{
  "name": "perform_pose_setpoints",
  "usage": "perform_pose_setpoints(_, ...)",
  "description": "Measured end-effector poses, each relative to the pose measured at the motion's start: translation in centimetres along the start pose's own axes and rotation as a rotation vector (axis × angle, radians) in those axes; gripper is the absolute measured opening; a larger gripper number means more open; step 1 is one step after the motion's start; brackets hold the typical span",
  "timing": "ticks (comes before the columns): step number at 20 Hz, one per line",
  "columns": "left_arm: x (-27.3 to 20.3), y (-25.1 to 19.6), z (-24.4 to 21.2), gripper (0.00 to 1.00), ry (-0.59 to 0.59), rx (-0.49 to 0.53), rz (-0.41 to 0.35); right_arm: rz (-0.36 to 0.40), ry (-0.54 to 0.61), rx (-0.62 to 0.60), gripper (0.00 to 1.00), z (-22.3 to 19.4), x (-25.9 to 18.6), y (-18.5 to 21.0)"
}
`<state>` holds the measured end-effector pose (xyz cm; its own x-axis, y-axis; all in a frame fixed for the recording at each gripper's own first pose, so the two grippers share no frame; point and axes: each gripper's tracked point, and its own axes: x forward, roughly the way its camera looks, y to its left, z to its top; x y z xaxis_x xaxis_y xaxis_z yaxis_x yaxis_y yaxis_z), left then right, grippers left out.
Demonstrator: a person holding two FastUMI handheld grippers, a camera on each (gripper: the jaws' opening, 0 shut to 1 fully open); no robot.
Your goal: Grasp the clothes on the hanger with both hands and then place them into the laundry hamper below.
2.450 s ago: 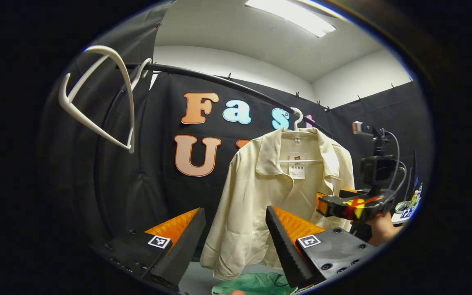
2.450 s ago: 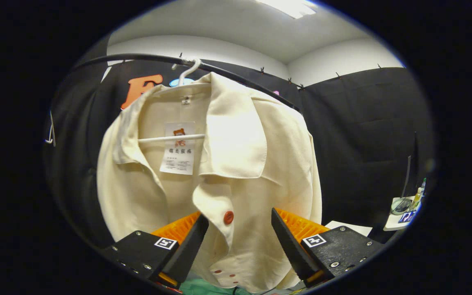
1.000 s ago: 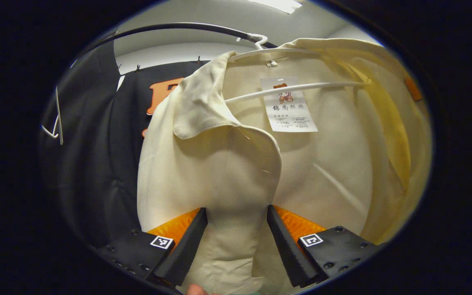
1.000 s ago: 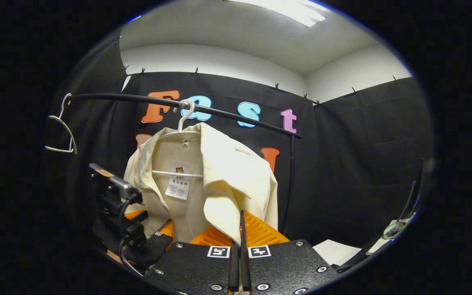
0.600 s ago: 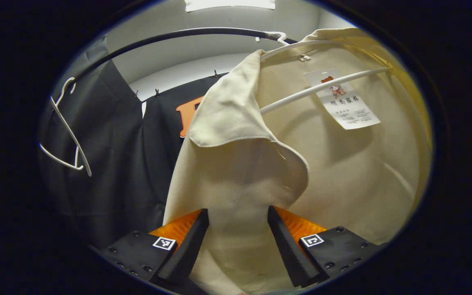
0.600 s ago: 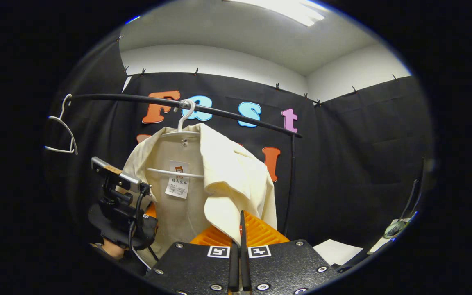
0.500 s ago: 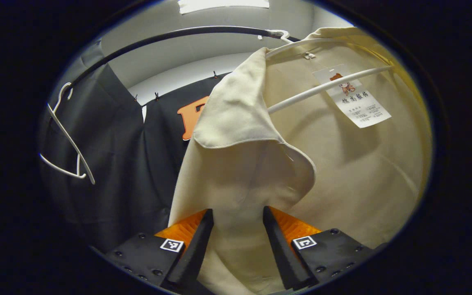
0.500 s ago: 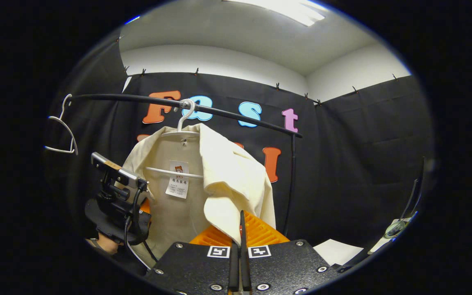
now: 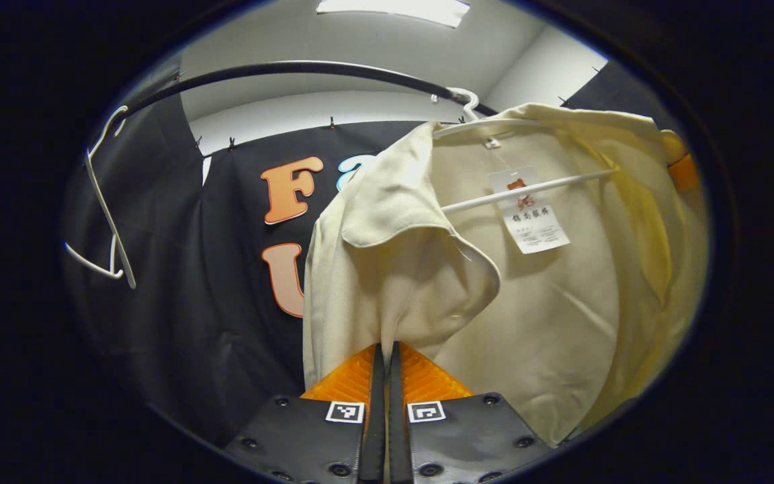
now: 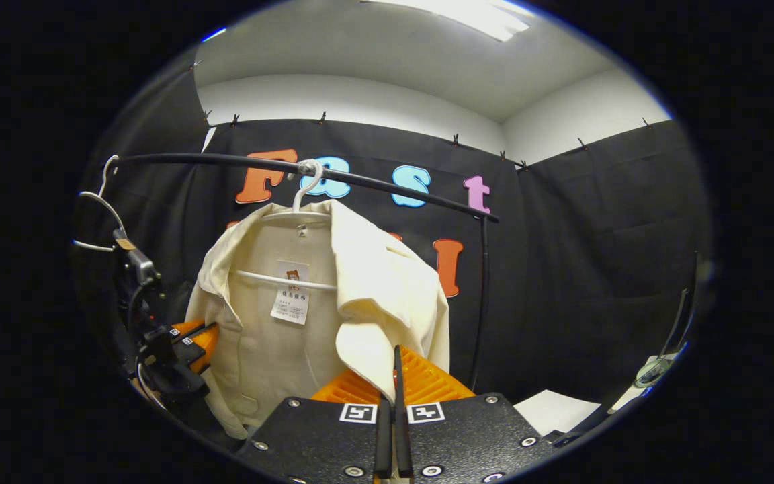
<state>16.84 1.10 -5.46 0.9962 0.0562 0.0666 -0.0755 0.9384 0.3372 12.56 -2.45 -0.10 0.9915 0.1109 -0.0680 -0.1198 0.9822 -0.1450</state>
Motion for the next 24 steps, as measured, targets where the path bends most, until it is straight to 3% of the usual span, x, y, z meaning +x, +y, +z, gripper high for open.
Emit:
perform_pose_setpoints(3, -2.3, -0.6, 1.9, 0.10, -0.028, -0.067, -0.025, -0.004, -0.004, -0.004, 0.02, 0.3, 0.0, 0.1)
perform_pose_setpoints(8, -2.5, 6.7, 7.4, 0.12, -0.124, 0.032, 0.165, -0.058, -0.098, 0.012, 0.02, 3.6, -1.8, -1.6)
perform_pose_setpoints(12, -0.8, 10.4, 8.8, 0.10, -0.138, 0.088, 0.249, -0.102, -0.189, -0.015, 0.02, 8.1, -2.9, -3.7)
perform_pose_setpoints(17, 1.5, 12.3, 10.4, 0.09, -0.172, 0.148, 0.289, -0.148, -0.265, -0.084, 0.02, 12.9, -1.9, -6.7)
perform_pose_setpoints(24, 3.7, 12.8, 9.6, 0.09, -0.146, 0.095, 0.270, -0.201, -0.315, -0.142, 0.01, 18.6, 3.8, -11.9)
